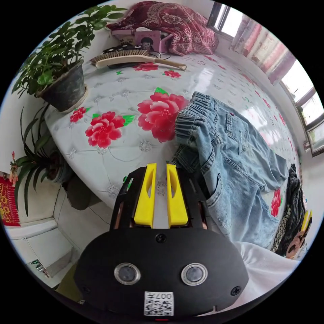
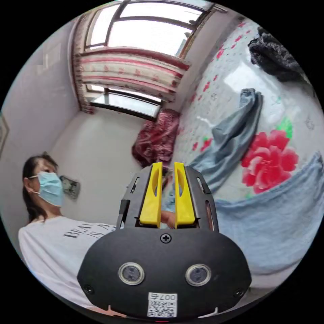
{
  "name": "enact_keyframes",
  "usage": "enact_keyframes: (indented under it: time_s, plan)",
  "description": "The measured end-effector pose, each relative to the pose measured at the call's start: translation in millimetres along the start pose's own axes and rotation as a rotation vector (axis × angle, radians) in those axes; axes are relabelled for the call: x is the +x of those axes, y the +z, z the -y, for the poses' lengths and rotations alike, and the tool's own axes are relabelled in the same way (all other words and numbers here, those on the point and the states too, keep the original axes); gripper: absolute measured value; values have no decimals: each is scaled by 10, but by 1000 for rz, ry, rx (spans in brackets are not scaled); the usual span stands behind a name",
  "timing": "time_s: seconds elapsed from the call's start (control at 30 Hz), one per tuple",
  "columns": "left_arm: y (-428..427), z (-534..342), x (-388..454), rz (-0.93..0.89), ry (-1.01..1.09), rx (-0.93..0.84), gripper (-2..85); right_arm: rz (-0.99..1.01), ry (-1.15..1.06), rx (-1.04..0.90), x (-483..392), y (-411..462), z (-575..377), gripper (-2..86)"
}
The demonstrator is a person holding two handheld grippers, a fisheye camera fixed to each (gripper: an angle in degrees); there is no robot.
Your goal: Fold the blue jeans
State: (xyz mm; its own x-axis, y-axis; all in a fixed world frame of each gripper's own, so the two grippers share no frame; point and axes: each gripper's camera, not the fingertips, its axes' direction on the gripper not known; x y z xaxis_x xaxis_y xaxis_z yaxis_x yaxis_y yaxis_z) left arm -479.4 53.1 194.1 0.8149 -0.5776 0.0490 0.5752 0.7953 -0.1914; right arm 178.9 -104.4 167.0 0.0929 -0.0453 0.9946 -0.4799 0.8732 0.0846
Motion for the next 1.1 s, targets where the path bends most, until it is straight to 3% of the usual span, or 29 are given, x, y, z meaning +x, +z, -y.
enact_keyframes:
  time_s: [0.1, 0.2, 0.47, 0.57, 0.7, 1.1]
  plan:
    - [112, -20, 165, -63, 76, -36, 80, 377, -11, -44, -520, 554, 40, 66]
    - [187, -43, 295, -56, 116, -42, 88, 528, -5, -163, -1083, 1018, -100, 81]
    - [191, 32, 251, -35, 104, -42, 74, 499, 229, -415, -1782, 1405, -382, 85]
    - [188, 51, 269, -24, 102, -40, 68, 336, 156, -397, -2021, 1316, -370, 78]
    - [195, 67, 352, 15, 117, -36, 65, 411, 115, -450, -2222, 1370, -435, 71]
    - [173, 119, 496, 51, 134, -39, 64, 351, 97, -565, -2236, 1606, -546, 72]
